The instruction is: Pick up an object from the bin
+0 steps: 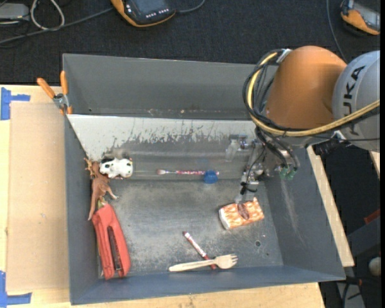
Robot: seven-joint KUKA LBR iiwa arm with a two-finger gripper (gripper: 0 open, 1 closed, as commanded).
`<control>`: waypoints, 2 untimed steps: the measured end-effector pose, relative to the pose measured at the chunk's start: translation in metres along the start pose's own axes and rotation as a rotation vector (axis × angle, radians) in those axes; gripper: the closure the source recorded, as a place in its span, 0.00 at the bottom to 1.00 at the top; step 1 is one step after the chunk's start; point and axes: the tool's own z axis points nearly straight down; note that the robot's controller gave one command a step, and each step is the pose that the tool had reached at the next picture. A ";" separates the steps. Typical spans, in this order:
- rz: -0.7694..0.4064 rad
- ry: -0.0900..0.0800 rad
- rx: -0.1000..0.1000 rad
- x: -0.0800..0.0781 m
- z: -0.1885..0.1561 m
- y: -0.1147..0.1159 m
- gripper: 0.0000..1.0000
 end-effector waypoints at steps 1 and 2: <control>-0.098 -0.003 0.000 0.006 0.084 -0.038 0.00; -0.157 -0.005 -0.002 0.029 0.082 -0.065 0.00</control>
Offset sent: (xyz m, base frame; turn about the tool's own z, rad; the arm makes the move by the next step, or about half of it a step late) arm -0.0339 -0.0735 -0.0704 -0.1690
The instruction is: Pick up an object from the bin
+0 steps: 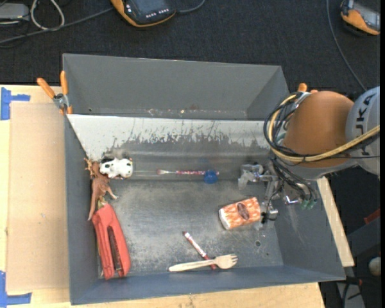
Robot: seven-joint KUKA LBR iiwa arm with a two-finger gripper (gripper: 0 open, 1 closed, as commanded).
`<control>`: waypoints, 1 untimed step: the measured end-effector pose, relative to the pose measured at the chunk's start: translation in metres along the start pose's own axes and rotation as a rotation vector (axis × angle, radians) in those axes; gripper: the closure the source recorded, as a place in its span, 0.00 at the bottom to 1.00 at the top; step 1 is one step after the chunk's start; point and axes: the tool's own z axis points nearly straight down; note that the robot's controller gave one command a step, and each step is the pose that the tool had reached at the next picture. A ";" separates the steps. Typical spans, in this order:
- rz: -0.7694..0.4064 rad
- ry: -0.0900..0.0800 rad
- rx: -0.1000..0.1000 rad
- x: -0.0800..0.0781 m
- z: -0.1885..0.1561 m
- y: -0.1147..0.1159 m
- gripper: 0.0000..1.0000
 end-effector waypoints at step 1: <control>-0.062 0.004 0.000 0.003 0.007 -0.001 0.00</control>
Offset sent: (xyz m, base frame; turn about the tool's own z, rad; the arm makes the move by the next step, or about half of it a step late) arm -0.0020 -0.0176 -0.0578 0.0452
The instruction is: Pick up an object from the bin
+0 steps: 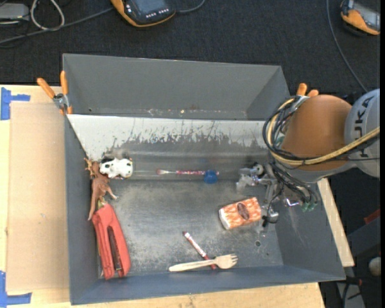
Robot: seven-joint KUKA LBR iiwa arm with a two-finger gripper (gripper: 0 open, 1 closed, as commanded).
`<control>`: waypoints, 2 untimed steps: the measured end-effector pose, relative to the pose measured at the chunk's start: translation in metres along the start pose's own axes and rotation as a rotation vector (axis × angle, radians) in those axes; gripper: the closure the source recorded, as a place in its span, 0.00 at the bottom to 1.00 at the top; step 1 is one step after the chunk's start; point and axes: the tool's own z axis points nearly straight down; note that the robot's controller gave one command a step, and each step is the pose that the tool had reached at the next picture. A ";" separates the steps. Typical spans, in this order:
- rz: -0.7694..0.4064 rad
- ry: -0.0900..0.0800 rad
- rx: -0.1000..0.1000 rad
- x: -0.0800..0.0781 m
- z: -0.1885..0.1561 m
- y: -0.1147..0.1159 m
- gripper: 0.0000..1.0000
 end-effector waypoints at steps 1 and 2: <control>0.108 -0.007 0.001 0.003 0.053 -0.015 0.00; 0.048 -0.003 0.000 0.008 0.051 -0.005 1.00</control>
Offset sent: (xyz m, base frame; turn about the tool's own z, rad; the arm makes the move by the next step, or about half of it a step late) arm -0.0065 -0.0063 -0.0506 0.0445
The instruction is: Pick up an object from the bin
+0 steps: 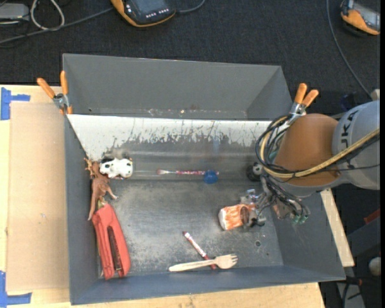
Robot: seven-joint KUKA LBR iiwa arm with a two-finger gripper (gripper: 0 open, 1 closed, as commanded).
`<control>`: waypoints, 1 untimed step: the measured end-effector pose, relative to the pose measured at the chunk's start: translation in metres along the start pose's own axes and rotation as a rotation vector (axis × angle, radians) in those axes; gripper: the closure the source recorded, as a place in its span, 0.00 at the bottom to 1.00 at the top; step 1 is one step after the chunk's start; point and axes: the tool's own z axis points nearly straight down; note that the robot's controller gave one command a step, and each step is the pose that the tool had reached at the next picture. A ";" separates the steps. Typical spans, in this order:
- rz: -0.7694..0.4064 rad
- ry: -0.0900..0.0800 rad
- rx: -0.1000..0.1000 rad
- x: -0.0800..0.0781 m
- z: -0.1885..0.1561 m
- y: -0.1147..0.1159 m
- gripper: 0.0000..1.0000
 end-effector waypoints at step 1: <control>0.000 0.000 0.000 0.000 0.000 0.000 1.00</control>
Offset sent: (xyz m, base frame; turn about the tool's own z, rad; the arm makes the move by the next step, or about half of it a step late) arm 0.0000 0.0001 0.0115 0.0000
